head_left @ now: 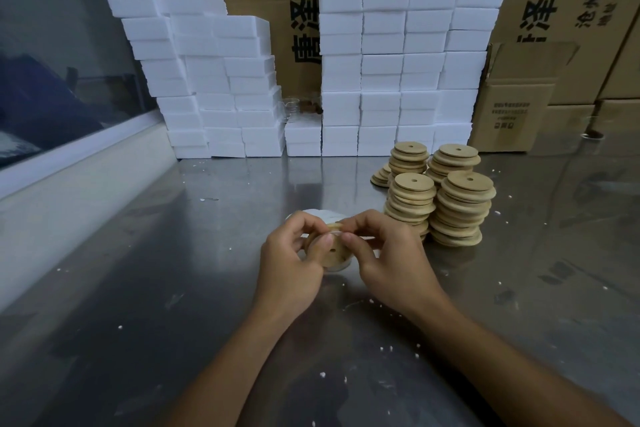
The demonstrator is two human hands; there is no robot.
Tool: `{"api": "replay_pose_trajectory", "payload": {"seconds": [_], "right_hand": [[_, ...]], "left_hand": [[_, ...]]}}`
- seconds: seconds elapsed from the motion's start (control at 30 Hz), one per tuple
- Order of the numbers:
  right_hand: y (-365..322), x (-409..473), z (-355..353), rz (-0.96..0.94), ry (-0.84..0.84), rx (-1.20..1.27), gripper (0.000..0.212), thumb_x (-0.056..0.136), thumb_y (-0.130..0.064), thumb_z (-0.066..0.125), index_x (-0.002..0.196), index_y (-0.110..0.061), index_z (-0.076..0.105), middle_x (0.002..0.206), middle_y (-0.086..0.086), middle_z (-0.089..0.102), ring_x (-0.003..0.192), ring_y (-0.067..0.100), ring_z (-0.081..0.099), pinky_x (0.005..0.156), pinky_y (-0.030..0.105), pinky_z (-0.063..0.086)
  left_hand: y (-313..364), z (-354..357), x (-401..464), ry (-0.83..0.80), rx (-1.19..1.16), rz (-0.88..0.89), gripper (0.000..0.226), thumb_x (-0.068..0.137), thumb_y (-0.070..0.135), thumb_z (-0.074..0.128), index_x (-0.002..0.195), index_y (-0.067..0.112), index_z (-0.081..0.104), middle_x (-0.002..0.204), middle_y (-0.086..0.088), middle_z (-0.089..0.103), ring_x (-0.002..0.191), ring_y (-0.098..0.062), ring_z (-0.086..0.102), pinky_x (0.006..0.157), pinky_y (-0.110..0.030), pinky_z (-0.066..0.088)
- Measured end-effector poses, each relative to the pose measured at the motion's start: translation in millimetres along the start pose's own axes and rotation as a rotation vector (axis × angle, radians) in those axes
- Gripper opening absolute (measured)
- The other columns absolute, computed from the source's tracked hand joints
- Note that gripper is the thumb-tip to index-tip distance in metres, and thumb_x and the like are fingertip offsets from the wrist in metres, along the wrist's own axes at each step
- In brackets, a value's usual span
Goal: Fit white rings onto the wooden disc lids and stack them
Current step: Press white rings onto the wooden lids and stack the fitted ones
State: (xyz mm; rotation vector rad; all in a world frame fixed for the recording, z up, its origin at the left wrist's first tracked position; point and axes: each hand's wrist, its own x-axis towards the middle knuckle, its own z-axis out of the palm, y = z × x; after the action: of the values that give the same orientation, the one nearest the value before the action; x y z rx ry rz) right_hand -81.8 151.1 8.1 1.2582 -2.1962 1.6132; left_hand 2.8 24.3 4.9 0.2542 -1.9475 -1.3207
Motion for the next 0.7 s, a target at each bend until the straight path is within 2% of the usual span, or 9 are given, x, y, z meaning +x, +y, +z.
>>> {"api": "replay_pose_trajectory", "payload": {"seconds": [0.07, 0.13, 0.23, 0.4, 0.5, 0.57, 0.63, 0.7], "right_hand": [[-0.5, 0.6, -0.1, -0.003, 0.015, -0.004, 0.012, 0.091, -0.008, 0.069, 0.089, -0.020, 0.069, 0.089, -0.013, 0.072, 0.089, -0.001, 0.067, 0.076, 0.019, 0.057], [-0.3, 1.4, -1.5, 0.010, 0.036, -0.010, 0.020, 0.089, -0.005, 0.069, 0.084, -0.025, 0.067, 0.086, -0.012, 0.071, 0.086, -0.001, 0.067, 0.073, 0.017, 0.056], [0.7, 2.7, -3.2, 0.054, 0.047, -0.006, 0.026, 0.088, -0.003, 0.069, 0.078, -0.027, 0.066, 0.080, -0.012, 0.071, 0.080, 0.002, 0.067, 0.069, 0.019, 0.056], [2.6, 6.6, -7.5, 0.148, 0.047, 0.080, 0.023, 0.086, 0.000, 0.069, 0.074, -0.019, 0.070, 0.073, -0.001, 0.073, 0.074, 0.017, 0.071, 0.073, 0.044, 0.061], [1.5, 7.6, -8.3, 0.150, 0.029, 0.094, 0.021, 0.087, -0.001, 0.070, 0.075, -0.018, 0.071, 0.072, -0.001, 0.073, 0.072, 0.017, 0.072, 0.073, 0.046, 0.061], [0.5, 7.4, -7.7, 0.159, 0.000, 0.131, 0.018, 0.088, -0.003, 0.070, 0.079, -0.018, 0.071, 0.076, -0.001, 0.074, 0.077, 0.017, 0.072, 0.077, 0.044, 0.061], [0.5, 7.5, -7.8, 0.169, -0.028, 0.180, 0.017, 0.089, -0.002, 0.069, 0.084, -0.017, 0.070, 0.081, 0.000, 0.074, 0.081, 0.018, 0.072, 0.080, 0.042, 0.061], [0.1, 7.9, -8.1, 0.188, -0.039, 0.248, 0.011, 0.090, 0.000, 0.069, 0.089, -0.011, 0.069, 0.086, 0.005, 0.075, 0.083, 0.021, 0.072, 0.080, 0.039, 0.062]], "left_hand": [[1.4, -1.4, 0.9, 0.023, 0.024, 0.043, 0.028, 0.084, 0.004, 0.071, 0.078, 0.031, 0.063, 0.080, 0.009, 0.068, 0.082, -0.011, 0.068, 0.076, -0.027, 0.056], [2.2, -0.9, 1.2, 0.022, 0.041, 0.061, 0.029, 0.083, 0.004, 0.072, 0.077, 0.031, 0.063, 0.079, 0.010, 0.068, 0.081, -0.011, 0.067, 0.077, -0.025, 0.055], [3.0, 0.5, 0.5, 0.028, 0.062, 0.067, 0.029, 0.083, 0.004, 0.072, 0.076, 0.031, 0.063, 0.080, 0.010, 0.068, 0.083, -0.012, 0.067, 0.078, -0.029, 0.056], [2.8, -1.5, 1.4, 0.040, 0.056, 0.025, 0.029, 0.080, 0.002, 0.075, 0.071, 0.026, 0.063, 0.079, 0.009, 0.069, 0.081, -0.011, 0.068, 0.075, -0.041, 0.060], [2.8, -2.4, 1.8, 0.057, 0.032, -0.014, 0.028, 0.080, 0.000, 0.074, 0.070, 0.024, 0.062, 0.080, 0.005, 0.070, 0.080, -0.015, 0.070, 0.072, -0.046, 0.060], [4.0, -2.9, 1.7, 0.075, -0.066, -0.091, 0.027, 0.082, -0.003, 0.071, 0.071, 0.019, 0.062, 0.079, -0.001, 0.072, 0.078, -0.020, 0.072, 0.068, -0.047, 0.061], [5.3, -3.3, 1.6, 0.084, -0.252, -0.203, 0.025, 0.085, -0.006, 0.067, 0.070, 0.013, 0.060, 0.077, -0.004, 0.073, 0.076, -0.023, 0.073, 0.059, -0.041, 0.061], [6.6, -3.5, 2.1, 0.086, -0.374, -0.277, 0.024, 0.087, -0.006, 0.065, 0.070, 0.009, 0.059, 0.085, -0.011, 0.072, 0.078, -0.026, 0.074, 0.059, -0.040, 0.060]]}}
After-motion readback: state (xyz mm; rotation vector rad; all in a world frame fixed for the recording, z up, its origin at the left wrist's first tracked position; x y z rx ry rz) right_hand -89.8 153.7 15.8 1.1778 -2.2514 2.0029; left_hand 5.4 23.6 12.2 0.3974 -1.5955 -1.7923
